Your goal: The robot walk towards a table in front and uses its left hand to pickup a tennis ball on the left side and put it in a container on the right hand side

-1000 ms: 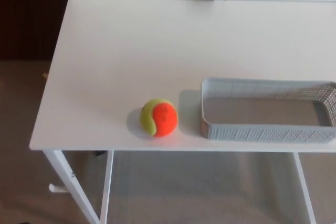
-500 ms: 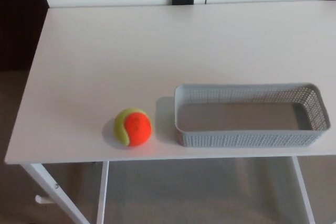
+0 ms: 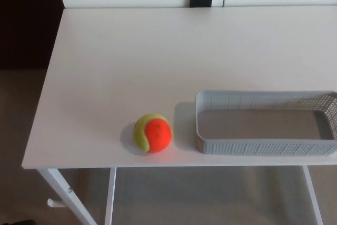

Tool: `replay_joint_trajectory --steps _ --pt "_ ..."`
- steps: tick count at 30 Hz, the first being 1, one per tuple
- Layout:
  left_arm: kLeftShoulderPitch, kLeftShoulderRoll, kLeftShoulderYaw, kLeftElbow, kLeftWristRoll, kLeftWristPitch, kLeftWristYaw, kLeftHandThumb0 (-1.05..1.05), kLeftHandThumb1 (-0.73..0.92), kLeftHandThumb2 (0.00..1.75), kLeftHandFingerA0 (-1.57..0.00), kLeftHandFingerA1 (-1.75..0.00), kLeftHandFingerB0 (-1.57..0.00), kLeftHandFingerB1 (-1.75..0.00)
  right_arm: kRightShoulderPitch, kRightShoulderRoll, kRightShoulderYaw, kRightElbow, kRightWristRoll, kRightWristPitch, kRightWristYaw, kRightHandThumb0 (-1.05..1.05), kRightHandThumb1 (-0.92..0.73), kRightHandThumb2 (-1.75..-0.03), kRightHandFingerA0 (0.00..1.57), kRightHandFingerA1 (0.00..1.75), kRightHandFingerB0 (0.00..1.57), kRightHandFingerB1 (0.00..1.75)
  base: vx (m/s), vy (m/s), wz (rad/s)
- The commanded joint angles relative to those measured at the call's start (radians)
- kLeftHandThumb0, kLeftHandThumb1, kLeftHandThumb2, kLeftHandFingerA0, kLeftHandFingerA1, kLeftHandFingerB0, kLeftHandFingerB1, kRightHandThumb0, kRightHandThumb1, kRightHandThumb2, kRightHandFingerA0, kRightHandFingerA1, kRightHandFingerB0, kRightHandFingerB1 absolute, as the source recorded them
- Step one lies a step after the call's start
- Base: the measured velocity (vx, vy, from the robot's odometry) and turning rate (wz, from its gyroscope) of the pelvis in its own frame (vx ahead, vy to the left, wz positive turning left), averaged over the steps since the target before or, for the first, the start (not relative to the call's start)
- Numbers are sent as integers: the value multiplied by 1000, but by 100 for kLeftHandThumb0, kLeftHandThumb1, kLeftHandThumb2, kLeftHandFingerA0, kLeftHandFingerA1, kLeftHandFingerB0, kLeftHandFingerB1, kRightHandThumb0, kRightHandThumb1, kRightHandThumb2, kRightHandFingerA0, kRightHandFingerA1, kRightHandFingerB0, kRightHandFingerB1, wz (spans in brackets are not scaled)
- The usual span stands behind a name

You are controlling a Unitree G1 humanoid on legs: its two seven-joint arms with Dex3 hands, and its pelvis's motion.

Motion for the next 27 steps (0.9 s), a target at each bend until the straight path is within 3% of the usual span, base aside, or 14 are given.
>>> replay_joint_trajectory --steps 1,10,11,13,14,19,21,25,26,27 --pt "6 8 -2 -8 14 -9 12 -22 63 59 -55 -41 -46 -37 1 -13 -1 4 -10 1 -16 -12 -52 -53 52 60 33 49 0 0 0" --pt "60 19 23 -114 24 32 77 -24 63 59 -50 -40 -40 -36 -19 -14 14 -1 -28 10 -29 -14 -50 -55 52 62 33 51 0 0 0" --pt "88 31 52 -149 15 54 96 -24 64 59 -40 -38 -31 -34 -23 -23 9 0 -24 8 -25 -15 -49 -56 52 63 32 51 0 0 0" --pt "101 43 80 -165 19 60 123 -27 61 58 -40 -37 -30 -33 -32 -27 4 8 -20 8 -23 -15 -50 -55 52 63 32 50 0 0 0" --pt "115 68 118 -178 21 54 147 -31 64 59 -30 -35 -21 -30 -39 -31 1 13 -17 10 -20 -15 -49 -55 52 62 34 51 0 0 0" --pt "118 158 268 -182 61 -24 279 -28 63 60 -24 -35 -11 -27 -39 -42 2 -20 -25 49 -13 -14 -53 -55 52 57 33 48 0 0 0" --pt "80 196 392 -204 -10 -52 302 -33 58 68 -17 -37 -6 -17 -37 -33 -1 -26 -15 60 -12 -13 -54 -55 52 57 33 48 0 0 0" --pt "43 180 526 -382 -98 -35 284 -34 57 70 -12 -37 -5 -16 -36 -28 3 -32 -20 76 -16 -13 -54 -55 52 57 34 48 0 0 0" --pt "25 169 554 -438 -166 -29 247 -28 58 59 -15 -30 -6 -19 -35 -30 5 -33 -22 76 -15 -12 -55 -54 53 58 33 48 0 0 0" --pt "-1 153 593 -514 -265 -19 193 -28 58 59 -15 -30 -6 -19 -33 -32 7 -36 -24 76 -13 -12 -55 -54 53 58 33 48 0 0 0"
